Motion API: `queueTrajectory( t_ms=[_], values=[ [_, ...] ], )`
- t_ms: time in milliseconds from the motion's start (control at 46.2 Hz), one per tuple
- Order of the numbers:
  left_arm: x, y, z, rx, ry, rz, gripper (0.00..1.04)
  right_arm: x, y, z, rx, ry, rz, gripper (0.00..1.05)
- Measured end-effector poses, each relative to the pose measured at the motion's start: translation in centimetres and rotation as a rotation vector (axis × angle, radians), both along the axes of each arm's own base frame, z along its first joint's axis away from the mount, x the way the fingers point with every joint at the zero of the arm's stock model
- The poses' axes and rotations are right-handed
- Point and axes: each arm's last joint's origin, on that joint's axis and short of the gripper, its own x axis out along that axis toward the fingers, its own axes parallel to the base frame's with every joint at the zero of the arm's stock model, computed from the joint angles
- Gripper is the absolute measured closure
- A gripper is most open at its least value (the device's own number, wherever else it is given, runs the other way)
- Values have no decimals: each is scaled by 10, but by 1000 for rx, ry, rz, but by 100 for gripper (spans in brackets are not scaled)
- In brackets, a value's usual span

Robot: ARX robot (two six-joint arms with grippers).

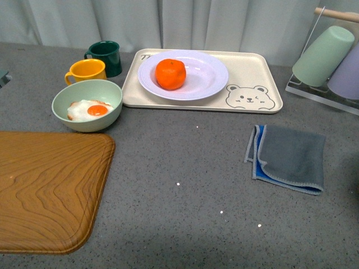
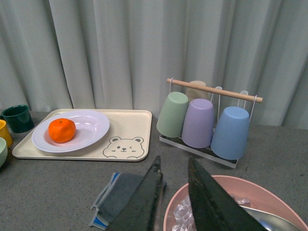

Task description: Place orange and plate with both arms

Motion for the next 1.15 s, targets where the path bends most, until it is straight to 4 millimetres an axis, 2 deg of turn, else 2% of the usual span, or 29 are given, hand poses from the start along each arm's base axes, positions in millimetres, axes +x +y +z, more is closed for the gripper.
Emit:
queueTrajectory(
  t_ms=[43, 325, 411, 498, 606, 1147],
  values=[
    [0, 0, 0, 0, 0, 0, 7, 0, 0, 0, 0, 1, 0, 78],
    [0, 0, 0, 0, 0, 0, 7, 0, 0, 0, 0, 2, 0, 39],
    [0, 0, 0, 0, 0, 0, 7, 0, 0, 0, 0, 2, 0, 21],
    [0, 0, 0, 0, 0, 0, 7, 0, 0, 0, 0, 2, 0, 8],
    [0, 0, 0, 0, 0, 0, 7, 0, 0, 0, 1, 2, 0, 10],
    [0, 0, 0, 0, 0, 0, 7, 0, 0, 0, 1, 2, 0, 9]
  ],
)
